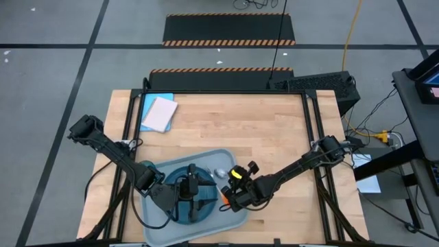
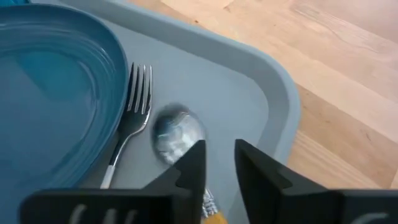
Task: Pick and place plate/cup/fork/spoon on tray
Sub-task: Put the yellow spoon on the gray tray to the right of the orange fork
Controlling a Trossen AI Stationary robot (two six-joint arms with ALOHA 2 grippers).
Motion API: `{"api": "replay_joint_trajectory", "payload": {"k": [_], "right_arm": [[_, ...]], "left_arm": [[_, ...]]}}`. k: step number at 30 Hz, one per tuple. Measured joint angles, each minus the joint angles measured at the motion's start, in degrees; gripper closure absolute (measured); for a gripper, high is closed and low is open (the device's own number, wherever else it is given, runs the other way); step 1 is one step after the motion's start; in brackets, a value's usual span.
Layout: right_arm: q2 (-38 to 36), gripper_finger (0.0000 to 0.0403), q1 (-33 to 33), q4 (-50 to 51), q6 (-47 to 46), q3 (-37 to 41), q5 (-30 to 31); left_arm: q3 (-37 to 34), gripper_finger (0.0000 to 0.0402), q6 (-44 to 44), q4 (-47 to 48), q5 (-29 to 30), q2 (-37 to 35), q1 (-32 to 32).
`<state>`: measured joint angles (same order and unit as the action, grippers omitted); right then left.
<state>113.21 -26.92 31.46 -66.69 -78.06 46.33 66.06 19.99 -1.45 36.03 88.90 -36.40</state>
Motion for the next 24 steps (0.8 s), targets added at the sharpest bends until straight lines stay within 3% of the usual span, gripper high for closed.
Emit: {"api": "replay_joint_trajectory", "payload": {"k": [9, 17, 24], "right_arm": [[0.0, 0.0254, -0.6, -3.3, 2.1, -0.1, -0.8], [0.0, 0.0248, 0.2, -4.1, 10.1, -0.1, -18.0], [-0.1, 0.0248, 1.1, -4.3, 9.9, -0.1, -25.8]], "left_arm": [[0.0, 0.0158, 0.0, 0.0, 0.0, 0.0, 0.0], [0.0, 0.0158, -0.1, 0.0, -0.1, 0.0, 0.0], [0.0, 0.0158, 0.0, 0.0, -0.2, 0.0, 0.0]]}}
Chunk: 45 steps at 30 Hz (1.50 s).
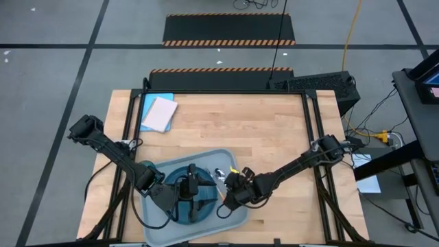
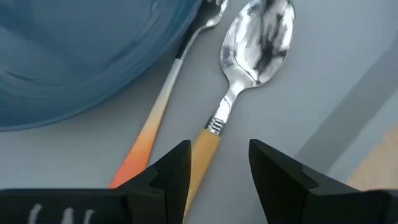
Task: Pick and place plate/cup/fork/spoon on tray
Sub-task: Put the yellow spoon on the gray tray to the right of the orange fork
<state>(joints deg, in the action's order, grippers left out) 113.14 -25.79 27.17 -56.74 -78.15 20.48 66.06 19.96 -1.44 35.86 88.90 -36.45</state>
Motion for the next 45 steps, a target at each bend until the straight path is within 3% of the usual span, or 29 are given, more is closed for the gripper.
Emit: {"api": "replay_joint_trajectory", "payload": {"k": [4, 10, 14, 24, 34, 39, 45], "right_arm": [[0.0, 0.0248, 0.2, 0.0, -0.6, 0.0, -3.0], [0.0, 0.0248, 0.4, -5.3, 2.3, 0.0, 3.3], [0.0, 0.0257, 1.5, -7.6, 4.0, 0.0, 3.5], [0.4, 0.0334, 2.9, -7.9, 8.8, 0.2, 0.3], [0.4, 0.0396, 3.9, -17.8, 10.4, 7.3, -5.8], [0.3, 0.0402, 4.0, -19.1, 9.9, 8.9, -5.8], [0.3, 0.0403, 4.5, -19.4, 6.5, 9.3, -5.5]], "left_arm": [[0.0, 0.0158, -0.2, 0.0, 0.0, 0.0, 0.0], [0.0, 0.0158, -0.3, 0.0, 0.0, 0.0, 0.0], [0.0, 0.0158, 0.0, 0.0, 0.0, 0.0, 0.0], [0.0, 0.0158, 0.0, 0.0, 0.0, 0.0, 0.0], [0.0, 0.0158, 1.7, 0.1, -2.0, 0.0, -0.3], [0.0, 0.0158, 4.8, 2.9, -7.3, 0.0, -3.7], [0.0, 0.0158, 6.5, 4.7, -5.0, 0.1, -10.8]]}}
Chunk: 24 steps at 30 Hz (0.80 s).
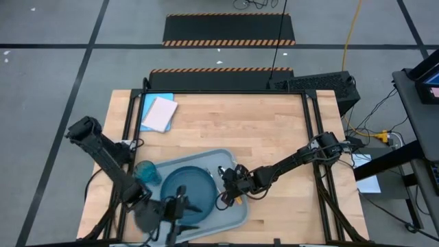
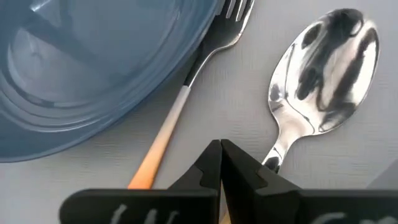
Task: Pick and place plate/cup/fork/spoon on tray
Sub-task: Put the yellow spoon on the gray tray to the right of the orange fork, then adjust the gray tray
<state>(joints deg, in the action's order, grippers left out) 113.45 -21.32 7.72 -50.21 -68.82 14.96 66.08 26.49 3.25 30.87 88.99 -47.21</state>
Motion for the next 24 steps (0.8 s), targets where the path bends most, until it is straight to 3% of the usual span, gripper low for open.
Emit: {"api": "replay_joint_trajectory", "payload": {"k": [9, 24], "right_arm": [[-2.1, 0.0403, -0.1, -0.7, 2.5, 0.2, 2.6], [-16.7, 0.0403, -4.9, -2.1, 13.8, 2.0, 3.1]], "left_arm": [[0.1, 0.0158, 8.9, -0.7, 3.7, 5.5, -10.1], [0.0, 0.017, 26.2, -6.4, -3.4, 20.3, -15.9]]}}
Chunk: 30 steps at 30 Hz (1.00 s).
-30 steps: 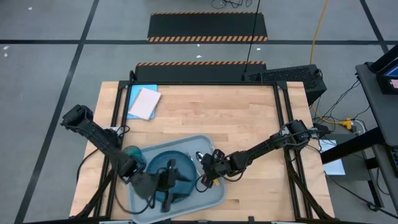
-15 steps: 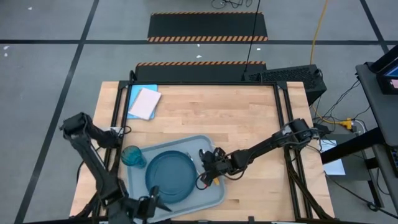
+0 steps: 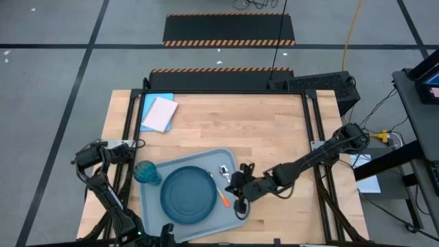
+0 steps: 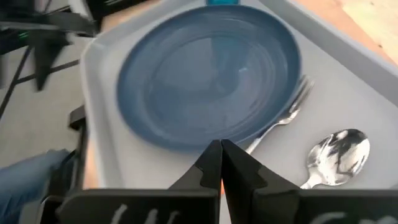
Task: Pick and place plate/cup/fork/spoon on tray
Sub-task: Adjust the gray tray
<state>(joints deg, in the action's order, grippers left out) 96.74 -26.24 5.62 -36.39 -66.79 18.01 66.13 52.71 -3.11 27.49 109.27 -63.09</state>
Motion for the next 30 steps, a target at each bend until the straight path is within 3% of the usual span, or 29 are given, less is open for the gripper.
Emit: {"api": "replay_joint_trajectory", "payload": {"k": [6, 18, 30], "right_arm": [[-2.6, 0.0403, -3.3, -2.3, 1.8, 4.7, 3.0], [-3.8, 0.0403, -3.0, -4.8, 2.0, 8.3, -0.2], [-3.8, 0.0403, -3.0, -7.5, 2.6, 8.3, -0.2]], "left_arm": [[0.0, 0.0243, 5.1, 3.9, -1.6, 1.0, -1.5], [0.0, 0.0391, 15.8, 18.9, -4.7, 1.0, -3.6], [0.1, 0.0396, 18.7, 28.2, -6.7, 0.5, -4.6]]}}
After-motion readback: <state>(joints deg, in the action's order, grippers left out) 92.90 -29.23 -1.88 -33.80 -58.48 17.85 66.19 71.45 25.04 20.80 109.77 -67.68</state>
